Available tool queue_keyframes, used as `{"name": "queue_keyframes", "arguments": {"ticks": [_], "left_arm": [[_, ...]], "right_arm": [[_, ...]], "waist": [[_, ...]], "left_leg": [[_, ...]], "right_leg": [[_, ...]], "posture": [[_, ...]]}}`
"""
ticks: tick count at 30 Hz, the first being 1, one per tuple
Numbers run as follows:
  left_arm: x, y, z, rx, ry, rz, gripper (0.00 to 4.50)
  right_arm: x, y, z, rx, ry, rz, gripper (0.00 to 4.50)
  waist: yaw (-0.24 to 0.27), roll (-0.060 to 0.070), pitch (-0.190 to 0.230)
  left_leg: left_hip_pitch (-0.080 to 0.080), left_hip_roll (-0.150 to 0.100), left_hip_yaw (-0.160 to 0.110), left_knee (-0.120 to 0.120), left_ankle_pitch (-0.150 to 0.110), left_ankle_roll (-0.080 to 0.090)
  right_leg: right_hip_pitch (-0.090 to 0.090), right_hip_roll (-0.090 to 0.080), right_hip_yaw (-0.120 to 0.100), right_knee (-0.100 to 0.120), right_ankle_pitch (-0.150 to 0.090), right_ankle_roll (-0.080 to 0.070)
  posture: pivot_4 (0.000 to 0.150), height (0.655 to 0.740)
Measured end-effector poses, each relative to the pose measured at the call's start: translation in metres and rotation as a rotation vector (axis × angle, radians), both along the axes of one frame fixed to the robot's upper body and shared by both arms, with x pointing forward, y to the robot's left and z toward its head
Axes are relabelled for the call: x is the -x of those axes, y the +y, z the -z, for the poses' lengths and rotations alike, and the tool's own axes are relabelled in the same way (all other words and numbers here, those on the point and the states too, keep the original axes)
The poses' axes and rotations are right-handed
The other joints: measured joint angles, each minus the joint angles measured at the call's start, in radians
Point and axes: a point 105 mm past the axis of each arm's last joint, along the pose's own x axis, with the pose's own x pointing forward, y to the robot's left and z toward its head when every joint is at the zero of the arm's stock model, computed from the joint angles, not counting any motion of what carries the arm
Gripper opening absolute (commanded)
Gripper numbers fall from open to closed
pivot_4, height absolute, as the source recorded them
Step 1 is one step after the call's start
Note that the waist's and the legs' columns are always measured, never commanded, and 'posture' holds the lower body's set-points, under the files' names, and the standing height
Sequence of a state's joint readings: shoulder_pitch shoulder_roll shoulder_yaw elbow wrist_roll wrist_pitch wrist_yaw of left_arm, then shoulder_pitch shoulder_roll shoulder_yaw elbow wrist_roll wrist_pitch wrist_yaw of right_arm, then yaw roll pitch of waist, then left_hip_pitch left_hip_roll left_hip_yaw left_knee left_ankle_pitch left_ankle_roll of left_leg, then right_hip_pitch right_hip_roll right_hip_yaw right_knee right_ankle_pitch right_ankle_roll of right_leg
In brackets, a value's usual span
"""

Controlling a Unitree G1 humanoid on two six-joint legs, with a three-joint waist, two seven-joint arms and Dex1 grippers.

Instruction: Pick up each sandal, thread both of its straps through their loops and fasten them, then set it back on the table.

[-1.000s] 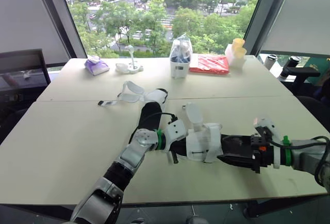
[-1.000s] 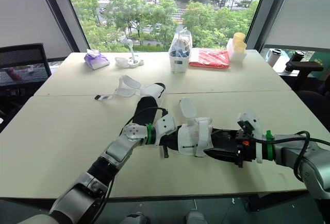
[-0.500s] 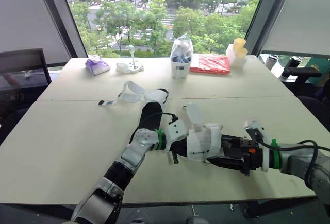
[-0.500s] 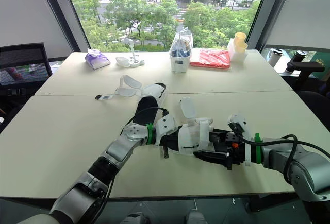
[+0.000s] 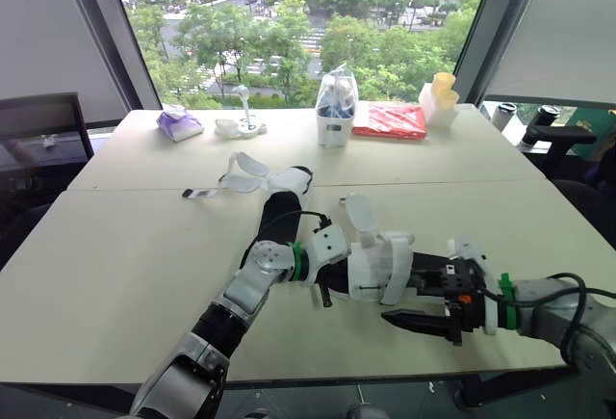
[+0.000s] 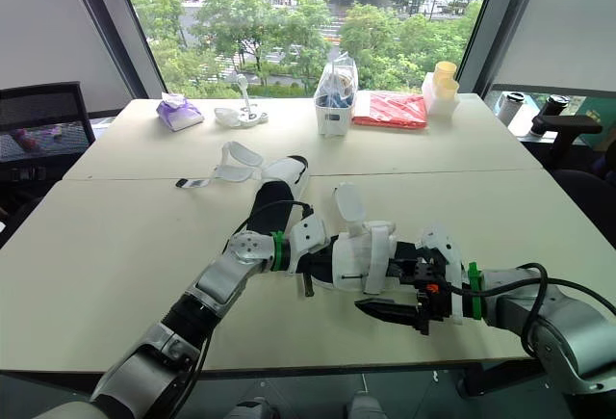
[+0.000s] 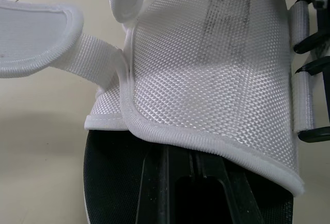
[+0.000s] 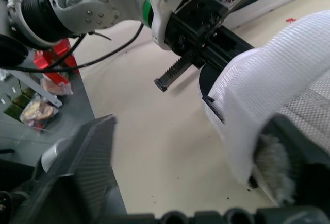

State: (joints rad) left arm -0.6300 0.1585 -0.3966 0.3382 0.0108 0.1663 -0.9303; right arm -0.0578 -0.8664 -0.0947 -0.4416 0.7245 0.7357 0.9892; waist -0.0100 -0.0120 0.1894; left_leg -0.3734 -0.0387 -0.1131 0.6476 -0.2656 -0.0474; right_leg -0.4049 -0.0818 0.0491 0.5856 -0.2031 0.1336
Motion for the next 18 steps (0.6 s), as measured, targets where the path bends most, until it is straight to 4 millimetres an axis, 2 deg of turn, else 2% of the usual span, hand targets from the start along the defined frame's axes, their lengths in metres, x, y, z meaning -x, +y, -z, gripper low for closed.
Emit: {"name": "queue_keyframes", "arguments": {"ticks": [2,5,11,18], "left_arm": [[0.001,0.001,0.000,-0.001,-0.001,0.001,0.00],[0.001,0.001,0.000,-0.001,0.000,0.001,0.00],[0.001,0.001,0.001,-0.002,0.001,0.001,0.00],[0.002,0.001,0.001,-0.002,0.005,0.008,0.00]], "right_arm": [[0.000,0.004,0.009,-0.013,0.028,0.000,1.60],[-0.003,0.005,0.009,-0.004,0.005,0.006,0.09],[-0.004,0.001,0.006,0.004,0.008,0.014,0.04],[-0.025,-0.008,-0.041,-0.104,0.083,0.053,0.04]], "waist": [[0.000,0.000,0.000],[0.000,0.000,0.000],[-0.001,0.000,0.000],[0.001,0.000,0.000]], "left_leg": [[0.000,0.000,0.000,0.000,0.000,0.000],[0.000,0.000,0.000,0.000,0.000,0.000],[0.000,0.000,0.000,0.000,0.000,0.000],[0.000,0.000,0.000,0.000,0.000,0.000]], "right_leg": [[0.000,0.000,0.000,0.000,0.000,0.000],[0.000,0.000,0.000,0.000,0.000,0.000],[0.000,0.000,0.000,0.000,0.000,0.000],[0.000,0.000,0.000,0.000,0.000,-0.001]], "posture": [[0.150,0.7400],[0.150,0.7400],[0.150,0.7400],[0.150,0.7400]]}}
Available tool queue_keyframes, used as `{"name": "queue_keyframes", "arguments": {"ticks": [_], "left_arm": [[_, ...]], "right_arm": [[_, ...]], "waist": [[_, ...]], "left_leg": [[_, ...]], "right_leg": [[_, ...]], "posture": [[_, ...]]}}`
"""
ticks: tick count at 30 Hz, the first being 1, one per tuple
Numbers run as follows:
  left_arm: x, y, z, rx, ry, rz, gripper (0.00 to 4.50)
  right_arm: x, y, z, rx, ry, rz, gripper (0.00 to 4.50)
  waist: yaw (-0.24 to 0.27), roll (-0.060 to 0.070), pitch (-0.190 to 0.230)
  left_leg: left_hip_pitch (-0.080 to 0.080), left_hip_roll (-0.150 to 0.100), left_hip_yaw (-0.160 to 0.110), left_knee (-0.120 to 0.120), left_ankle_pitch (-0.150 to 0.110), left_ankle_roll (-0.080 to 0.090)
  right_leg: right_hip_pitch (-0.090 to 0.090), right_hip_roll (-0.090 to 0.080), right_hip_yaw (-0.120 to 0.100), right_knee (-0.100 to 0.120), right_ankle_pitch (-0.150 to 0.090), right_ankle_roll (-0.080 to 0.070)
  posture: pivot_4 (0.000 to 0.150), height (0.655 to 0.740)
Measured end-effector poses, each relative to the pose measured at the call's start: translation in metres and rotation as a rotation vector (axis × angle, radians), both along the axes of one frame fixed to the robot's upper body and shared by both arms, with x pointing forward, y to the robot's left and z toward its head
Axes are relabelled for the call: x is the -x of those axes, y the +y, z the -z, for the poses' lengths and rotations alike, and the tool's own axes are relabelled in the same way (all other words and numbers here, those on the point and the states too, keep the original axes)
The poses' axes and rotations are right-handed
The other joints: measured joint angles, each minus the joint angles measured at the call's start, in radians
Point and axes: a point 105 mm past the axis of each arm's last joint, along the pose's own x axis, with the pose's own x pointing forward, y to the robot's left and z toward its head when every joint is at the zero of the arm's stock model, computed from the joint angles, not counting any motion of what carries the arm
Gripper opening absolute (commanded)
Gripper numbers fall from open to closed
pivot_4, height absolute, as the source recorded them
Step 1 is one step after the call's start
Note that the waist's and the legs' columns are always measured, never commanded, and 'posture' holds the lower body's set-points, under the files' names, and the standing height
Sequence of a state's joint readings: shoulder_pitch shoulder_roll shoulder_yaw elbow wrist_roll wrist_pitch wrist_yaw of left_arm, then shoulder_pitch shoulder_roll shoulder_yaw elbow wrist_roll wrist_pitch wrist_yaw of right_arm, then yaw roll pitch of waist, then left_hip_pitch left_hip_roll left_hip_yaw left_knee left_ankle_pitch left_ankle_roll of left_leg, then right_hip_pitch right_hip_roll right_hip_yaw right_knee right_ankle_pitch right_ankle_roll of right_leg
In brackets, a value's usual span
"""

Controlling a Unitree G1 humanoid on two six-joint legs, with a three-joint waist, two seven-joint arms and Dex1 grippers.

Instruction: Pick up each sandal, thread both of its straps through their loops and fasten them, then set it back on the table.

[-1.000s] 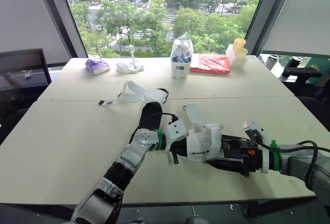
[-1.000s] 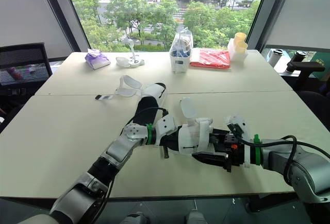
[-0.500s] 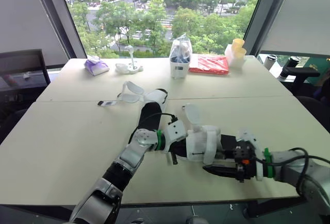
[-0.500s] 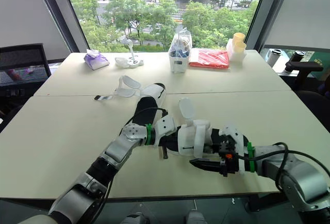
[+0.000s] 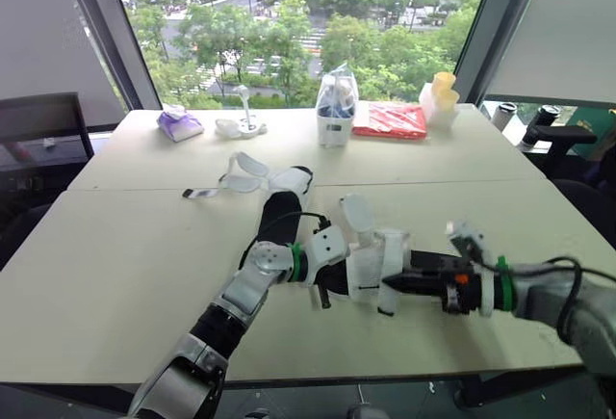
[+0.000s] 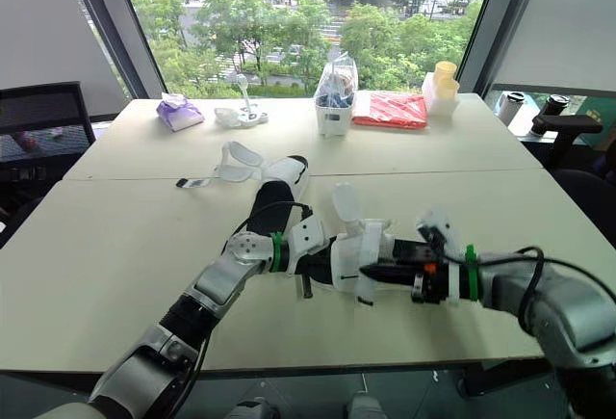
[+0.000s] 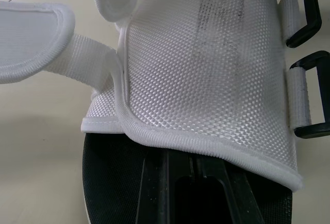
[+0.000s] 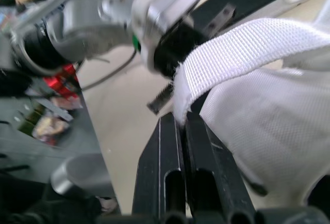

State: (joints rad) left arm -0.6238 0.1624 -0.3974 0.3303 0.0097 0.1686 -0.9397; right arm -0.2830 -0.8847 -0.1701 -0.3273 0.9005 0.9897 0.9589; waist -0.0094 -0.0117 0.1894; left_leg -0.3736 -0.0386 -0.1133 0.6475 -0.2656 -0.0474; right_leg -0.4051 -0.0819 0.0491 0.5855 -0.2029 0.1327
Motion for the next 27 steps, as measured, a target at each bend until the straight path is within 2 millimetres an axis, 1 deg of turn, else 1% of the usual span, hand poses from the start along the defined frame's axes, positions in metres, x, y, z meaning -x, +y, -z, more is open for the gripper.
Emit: {"name": "queue_keyframes", "arguments": {"ticks": [4,7,11,14,18,21,23,27], "left_arm": [[0.001,-0.001,0.000,0.001,0.002,0.010,0.00],[0.001,-0.001,0.000,0.000,0.003,0.012,0.00],[0.002,0.000,-0.001,0.000,0.001,0.012,0.00],[0.004,0.001,0.000,0.001,0.003,0.008,0.00],[0.007,0.002,0.000,0.007,0.006,-0.001,0.00],[0.007,0.003,0.000,0.006,0.006,-0.010,0.00],[0.008,0.003,0.000,0.009,0.006,-0.013,0.00],[0.009,0.003,0.001,0.012,0.009,-0.013,0.00]], "right_arm": [[-0.016,-0.008,-0.011,-0.049,0.070,0.039,0.04],[-0.029,-0.011,-0.018,-0.070,0.085,0.051,0.04],[-0.045,-0.018,-0.016,-0.070,0.113,0.074,0.04],[-0.050,-0.021,-0.015,-0.078,0.132,0.068,0.04],[-0.047,-0.027,-0.005,-0.059,0.201,0.039,0.04],[-0.048,-0.031,-0.004,-0.037,0.220,0.028,0.04],[-0.051,-0.033,-0.001,-0.012,0.216,0.033,0.04],[-0.058,-0.037,0.014,0.086,0.173,0.033,0.04]], "waist": [[0.000,0.000,0.000],[-0.001,0.000,0.000],[-0.002,0.000,0.000],[-0.002,0.001,0.000],[-0.002,0.001,0.000],[-0.003,0.001,0.000],[-0.003,0.001,-0.001],[-0.004,0.002,-0.001]], "left_leg": [[0.000,0.000,0.000,0.000,0.000,0.000],[0.000,0.000,0.000,-0.001,0.000,0.001],[-0.001,0.000,0.000,-0.001,0.000,0.001],[0.000,0.000,0.000,-0.002,-0.001,0.001],[-0.001,0.000,0.000,-0.002,-0.001,0.001],[0.000,0.000,0.000,-0.002,-0.001,0.001],[0.000,0.000,0.000,-0.002,-0.001,0.001],[0.000,0.000,0.000,-0.002,-0.001,0.001]], "right_leg": [[0.000,0.000,0.000,0.000,0.002,-0.003],[0.000,0.000,0.000,-0.001,0.002,-0.003],[-0.001,0.000,0.000,-0.001,0.003,-0.002],[-0.001,0.000,0.000,0.000,0.004,0.000],[-0.001,0.000,0.000,0.000,0.003,0.001],[-0.001,0.000,0.000,0.000,0.003,0.001],[-0.001,0.000,0.000,0.000,0.003,0.001],[-0.001,0.000,0.000,0.000,0.003,0.002]], "posture": [[0.150,0.7400],[0.150,0.7400],[0.150,0.7400],[0.150,0.7400],[0.150,0.7400],[0.150,0.7400],[0.150,0.7400],[0.150,0.7400]]}}
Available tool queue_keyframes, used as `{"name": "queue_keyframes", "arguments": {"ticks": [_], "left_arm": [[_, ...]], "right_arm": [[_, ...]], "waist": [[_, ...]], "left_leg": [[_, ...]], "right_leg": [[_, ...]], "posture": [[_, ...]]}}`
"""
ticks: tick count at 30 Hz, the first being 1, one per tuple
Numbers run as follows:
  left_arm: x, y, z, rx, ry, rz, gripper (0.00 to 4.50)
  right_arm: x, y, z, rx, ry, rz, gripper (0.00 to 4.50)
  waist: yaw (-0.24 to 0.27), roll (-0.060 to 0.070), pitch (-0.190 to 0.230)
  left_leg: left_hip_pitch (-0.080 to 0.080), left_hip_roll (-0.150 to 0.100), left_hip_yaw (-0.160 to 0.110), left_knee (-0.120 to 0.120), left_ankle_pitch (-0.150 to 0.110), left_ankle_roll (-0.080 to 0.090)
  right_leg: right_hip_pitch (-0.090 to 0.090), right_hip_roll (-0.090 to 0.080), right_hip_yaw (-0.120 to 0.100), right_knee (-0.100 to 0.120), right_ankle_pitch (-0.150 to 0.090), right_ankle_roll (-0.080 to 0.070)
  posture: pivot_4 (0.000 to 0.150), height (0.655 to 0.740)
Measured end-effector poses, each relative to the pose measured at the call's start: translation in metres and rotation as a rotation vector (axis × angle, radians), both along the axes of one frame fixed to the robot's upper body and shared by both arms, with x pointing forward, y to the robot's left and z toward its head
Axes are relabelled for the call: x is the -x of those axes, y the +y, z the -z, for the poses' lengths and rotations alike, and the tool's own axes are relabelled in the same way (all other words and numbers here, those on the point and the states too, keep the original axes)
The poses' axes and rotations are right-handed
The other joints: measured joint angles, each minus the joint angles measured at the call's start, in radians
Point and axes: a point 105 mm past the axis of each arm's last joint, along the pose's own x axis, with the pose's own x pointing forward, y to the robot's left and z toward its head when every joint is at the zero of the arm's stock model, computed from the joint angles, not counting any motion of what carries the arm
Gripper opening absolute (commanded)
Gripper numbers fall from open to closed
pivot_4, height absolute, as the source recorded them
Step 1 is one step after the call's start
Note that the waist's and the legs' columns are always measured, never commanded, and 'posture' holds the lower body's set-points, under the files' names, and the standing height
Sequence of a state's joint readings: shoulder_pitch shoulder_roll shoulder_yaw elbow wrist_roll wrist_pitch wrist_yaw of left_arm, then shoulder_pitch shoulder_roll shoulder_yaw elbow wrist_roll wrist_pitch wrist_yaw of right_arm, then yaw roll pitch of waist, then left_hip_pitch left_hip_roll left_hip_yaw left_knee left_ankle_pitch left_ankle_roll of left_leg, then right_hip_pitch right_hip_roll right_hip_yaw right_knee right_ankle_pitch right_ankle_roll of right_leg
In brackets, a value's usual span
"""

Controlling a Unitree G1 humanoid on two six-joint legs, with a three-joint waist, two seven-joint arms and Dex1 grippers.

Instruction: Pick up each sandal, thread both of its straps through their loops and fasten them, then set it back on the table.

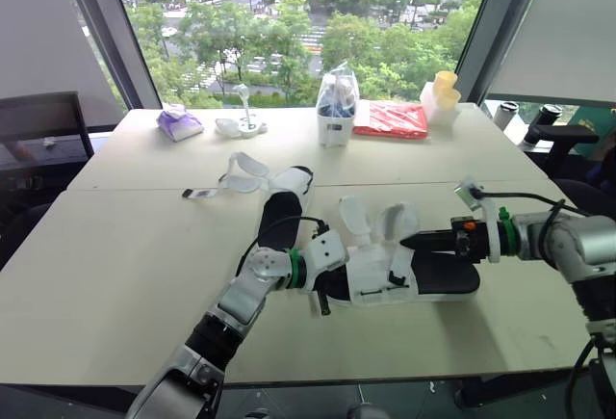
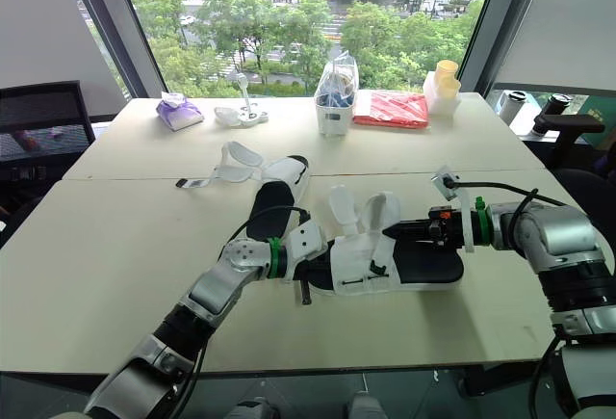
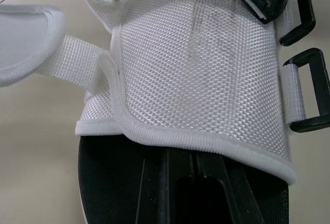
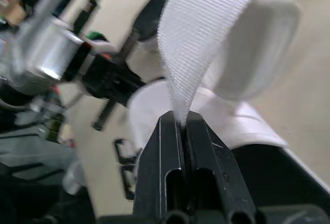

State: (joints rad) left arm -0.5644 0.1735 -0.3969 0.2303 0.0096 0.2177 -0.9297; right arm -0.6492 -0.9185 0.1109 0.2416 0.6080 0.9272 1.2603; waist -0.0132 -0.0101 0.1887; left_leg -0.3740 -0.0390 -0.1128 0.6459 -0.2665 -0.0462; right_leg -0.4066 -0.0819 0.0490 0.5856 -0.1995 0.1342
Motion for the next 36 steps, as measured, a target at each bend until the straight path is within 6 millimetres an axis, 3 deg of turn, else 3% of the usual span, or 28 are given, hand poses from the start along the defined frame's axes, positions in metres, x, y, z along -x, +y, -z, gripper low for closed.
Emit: {"name": "queue_keyframes", "arguments": {"ticks": [5,14,19,26,36], "left_arm": [[0.000,0.000,0.000,-0.002,0.002,-0.003,0.00],[-0.001,0.000,0.000,0.000,0.004,-0.005,0.00],[-0.001,-0.001,0.000,0.002,0.005,-0.006,0.00],[-0.002,-0.003,0.000,0.003,0.004,-0.003,0.00],[-0.002,-0.003,0.001,0.004,0.006,-0.006,0.00]], "right_arm": [[-0.001,0.008,0.001,0.034,-0.082,-0.079,0.04],[0.014,0.028,-0.014,0.080,-0.214,-0.261,0.04],[0.025,0.028,-0.013,0.204,-0.294,-0.386,0.04],[0.016,0.017,-0.012,0.317,-0.355,-0.462,0.04],[0.008,0.014,-0.027,0.307,-0.285,-0.477,0.04]], "waist": [[0.000,0.000,0.000],[0.001,0.001,0.000],[0.001,0.001,0.000],[0.002,0.001,0.000],[0.002,0.001,0.000]], "left_leg": [[0.000,0.000,0.000,0.000,0.000,0.000],[0.000,0.000,0.000,0.000,0.000,0.000],[0.001,0.000,0.000,0.000,0.000,0.000],[0.001,0.000,0.000,0.002,0.000,0.000],[0.001,0.000,0.000,0.002,0.000,0.000]], "right_leg": [[0.000,0.000,0.000,0.000,0.000,0.000],[0.000,0.000,0.000,0.000,0.000,0.000],[0.001,0.000,0.000,0.000,-0.002,0.004],[0.001,0.000,0.000,0.000,-0.002,0.004],[0.001,-0.001,0.000,0.000,0.000,0.000]], "posture": [[0.150,0.7400],[0.150,0.7400],[0.150,0.7400],[0.150,0.7400],[0.150,0.7400]]}}
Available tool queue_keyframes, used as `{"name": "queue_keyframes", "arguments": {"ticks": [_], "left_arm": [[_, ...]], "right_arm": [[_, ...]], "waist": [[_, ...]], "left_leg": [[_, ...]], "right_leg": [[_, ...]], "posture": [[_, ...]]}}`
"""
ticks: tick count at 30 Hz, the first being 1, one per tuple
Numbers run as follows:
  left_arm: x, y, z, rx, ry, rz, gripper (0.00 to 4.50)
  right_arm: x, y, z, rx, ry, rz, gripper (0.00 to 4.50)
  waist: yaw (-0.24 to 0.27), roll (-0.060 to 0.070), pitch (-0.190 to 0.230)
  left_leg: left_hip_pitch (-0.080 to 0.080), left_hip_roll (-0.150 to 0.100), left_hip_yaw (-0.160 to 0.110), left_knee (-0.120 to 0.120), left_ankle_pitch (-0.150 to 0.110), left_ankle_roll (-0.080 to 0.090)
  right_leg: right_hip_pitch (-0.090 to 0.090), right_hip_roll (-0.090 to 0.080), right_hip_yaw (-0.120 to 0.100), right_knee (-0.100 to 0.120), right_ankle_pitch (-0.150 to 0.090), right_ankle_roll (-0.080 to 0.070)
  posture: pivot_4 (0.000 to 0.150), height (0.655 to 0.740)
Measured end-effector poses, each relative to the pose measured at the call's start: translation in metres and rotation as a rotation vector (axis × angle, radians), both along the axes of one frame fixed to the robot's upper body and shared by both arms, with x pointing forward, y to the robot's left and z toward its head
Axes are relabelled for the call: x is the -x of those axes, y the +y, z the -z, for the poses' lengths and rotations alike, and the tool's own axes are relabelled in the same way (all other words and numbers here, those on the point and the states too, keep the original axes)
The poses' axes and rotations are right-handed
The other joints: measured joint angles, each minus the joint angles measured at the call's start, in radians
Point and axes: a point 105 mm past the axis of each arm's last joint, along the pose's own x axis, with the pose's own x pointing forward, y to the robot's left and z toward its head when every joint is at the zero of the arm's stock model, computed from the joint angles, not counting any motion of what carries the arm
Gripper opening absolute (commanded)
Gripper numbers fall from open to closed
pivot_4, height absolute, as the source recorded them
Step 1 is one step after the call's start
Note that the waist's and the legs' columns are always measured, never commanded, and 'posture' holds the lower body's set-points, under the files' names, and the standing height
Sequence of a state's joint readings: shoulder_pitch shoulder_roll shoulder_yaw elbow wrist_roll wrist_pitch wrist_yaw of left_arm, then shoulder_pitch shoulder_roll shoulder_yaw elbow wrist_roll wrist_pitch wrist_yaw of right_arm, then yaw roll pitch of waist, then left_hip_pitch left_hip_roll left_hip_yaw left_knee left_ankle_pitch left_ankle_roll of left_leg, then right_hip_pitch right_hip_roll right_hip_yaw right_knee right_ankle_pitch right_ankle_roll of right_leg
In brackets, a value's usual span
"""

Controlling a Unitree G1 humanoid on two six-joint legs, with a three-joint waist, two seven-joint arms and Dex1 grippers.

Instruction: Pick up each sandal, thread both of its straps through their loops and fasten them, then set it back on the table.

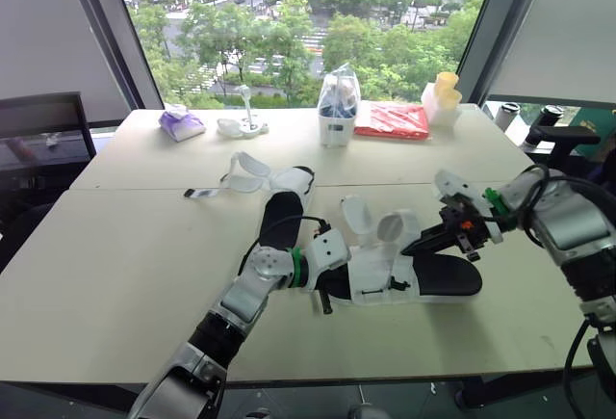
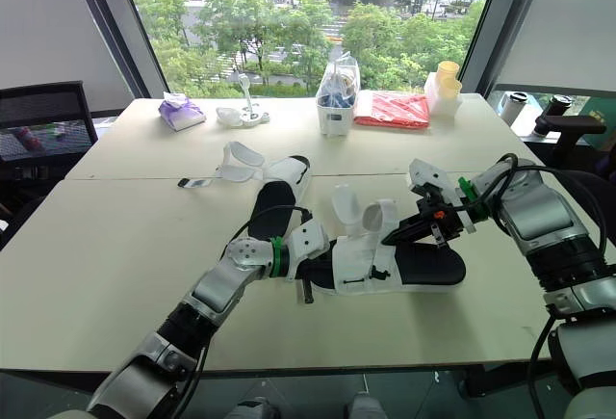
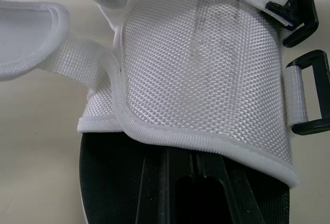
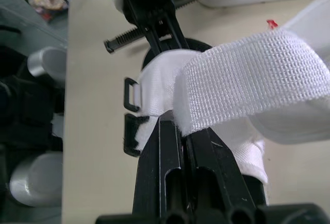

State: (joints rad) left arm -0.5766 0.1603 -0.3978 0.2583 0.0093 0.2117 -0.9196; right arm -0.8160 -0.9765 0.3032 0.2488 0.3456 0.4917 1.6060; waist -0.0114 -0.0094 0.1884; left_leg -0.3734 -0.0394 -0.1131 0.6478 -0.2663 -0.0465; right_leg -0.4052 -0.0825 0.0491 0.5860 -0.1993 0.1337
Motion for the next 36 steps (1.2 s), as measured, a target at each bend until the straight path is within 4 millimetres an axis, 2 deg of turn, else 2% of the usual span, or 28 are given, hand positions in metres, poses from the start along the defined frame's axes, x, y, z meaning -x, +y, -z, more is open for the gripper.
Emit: {"name": "queue_keyframes", "arguments": {"ticks": [9,14,20,25,28,32,34,36], "left_arm": [[0.001,-0.001,0.000,0.008,0.000,-0.005,0.00],[0.001,0.000,0.000,0.008,0.000,-0.009,0.00],[0.002,0.000,0.000,0.008,0.005,-0.015,0.00],[0.002,0.000,0.000,0.012,0.005,-0.024,0.00],[0.002,0.000,0.000,0.012,0.005,-0.025,0.00],[0.002,-0.001,0.000,0.013,0.005,-0.026,0.00],[0.002,-0.001,0.000,0.014,0.007,-0.026,0.00],[0.003,-0.004,-0.001,0.019,0.013,-0.022,0.00]], "right_arm": [[-0.001,0.000,0.001,0.036,0.032,-0.025,0.04],[-0.004,0.008,-0.001,0.052,0.008,-0.077,0.04],[0.004,0.020,0.001,0.023,0.052,-0.123,0.04],[0.008,0.019,0.010,0.030,0.087,-0.123,0.04],[0.010,0.017,0.016,0.026,0.118,-0.110,0.91],[0.011,0.013,0.017,0.009,0.120,-0.076,2.90],[0.007,0.008,0.009,-0.026,0.097,-0.005,2.90],[0.008,-0.007,-0.006,-0.078,0.071,0.111,2.90]], "waist": [[0.000,0.000,0.000],[0.000,0.000,0.000],[0.000,0.000,0.000],[0.000,0.000,0.000],[0.000,0.000,0.000],[0.001,0.000,0.000],[0.002,0.000,0.000],[0.010,0.001,0.000]], "left_leg": [[0.000,0.000,0.000,0.000,0.000,0.000],[0.000,0.000,0.000,0.000,0.000,0.000],[0.000,0.000,0.000,0.000,0.000,0.000],[0.000,0.000,0.000,0.000,0.000,0.000],[0.000,0.000,0.000,0.000,0.000,0.000],[0.000,0.000,0.000,0.000,0.000,0.000],[-0.001,0.000,0.000,0.000,0.000,0.000],[-0.002,-0.001,-0.001,-0.001,0.000,0.000]], "right_leg": [[0.000,0.000,0.000,0.000,0.000,0.000],[0.000,0.000,0.000,0.000,0.000,0.000],[0.000,0.000,0.000,0.000,0.000,0.000],[-0.001,0.000,0.000,0.000,0.000,0.000],[-0.001,0.000,0.000,0.000,0.000,0.000],[-0.001,0.000,0.000,0.000,0.000,0.000],[-0.001,0.000,0.000,0.000,0.000,0.000],[-0.002,-0.001,0.000,0.000,0.000,0.000]], "posture": [[0.150,0.7400],[0.150,0.7400],[0.150,0.7400],[0.150,0.7400],[0.150,0.7400],[0.150,0.7400],[0.150,0.7400],[0.150,0.7400]]}}
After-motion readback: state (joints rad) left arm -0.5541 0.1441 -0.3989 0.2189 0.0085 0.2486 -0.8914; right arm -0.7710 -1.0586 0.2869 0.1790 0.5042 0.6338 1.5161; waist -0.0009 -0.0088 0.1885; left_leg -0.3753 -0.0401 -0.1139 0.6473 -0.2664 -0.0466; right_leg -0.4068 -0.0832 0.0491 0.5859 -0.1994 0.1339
